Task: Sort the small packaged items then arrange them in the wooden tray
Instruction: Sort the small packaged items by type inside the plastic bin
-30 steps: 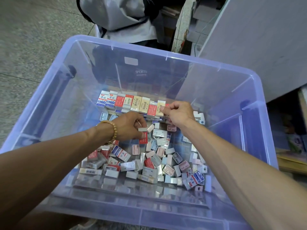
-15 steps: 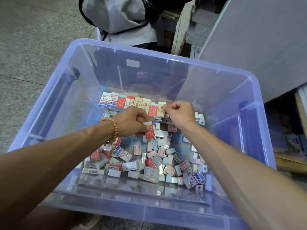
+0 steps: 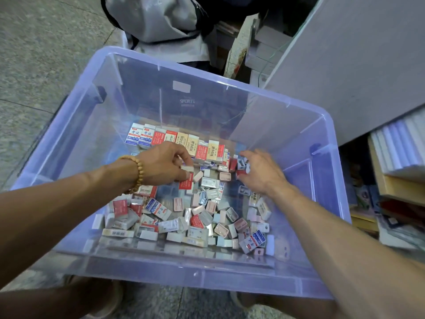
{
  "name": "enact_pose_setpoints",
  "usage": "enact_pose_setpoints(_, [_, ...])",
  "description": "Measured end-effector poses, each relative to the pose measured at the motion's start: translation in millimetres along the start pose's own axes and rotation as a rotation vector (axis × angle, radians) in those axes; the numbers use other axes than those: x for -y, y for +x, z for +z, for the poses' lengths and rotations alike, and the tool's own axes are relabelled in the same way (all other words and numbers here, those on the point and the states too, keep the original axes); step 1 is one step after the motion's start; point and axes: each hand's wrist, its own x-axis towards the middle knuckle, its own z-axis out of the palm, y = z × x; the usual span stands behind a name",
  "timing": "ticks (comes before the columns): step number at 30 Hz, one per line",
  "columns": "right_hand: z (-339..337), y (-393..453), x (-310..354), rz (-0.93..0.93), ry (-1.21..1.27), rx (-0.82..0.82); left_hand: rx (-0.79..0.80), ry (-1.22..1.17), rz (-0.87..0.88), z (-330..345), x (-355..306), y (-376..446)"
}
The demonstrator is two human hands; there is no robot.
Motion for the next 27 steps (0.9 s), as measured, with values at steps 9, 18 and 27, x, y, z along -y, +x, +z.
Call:
enact_pose_setpoints(9, [-8, 2, -2, -0.093, -0.144, 0.208, -0.071, 0.003, 0.085, -6, -5, -4])
enact_pose_setpoints(18, [0, 8, 7, -0.059, -0.144, 0.235, -0.071, -0.075, 0.079, -8, -6, -7])
enact_pose_setpoints(27, [18, -20, 23, -0.211, -0.186, 0.478, -0.026, -0.027, 0.03, -8, -5, -9])
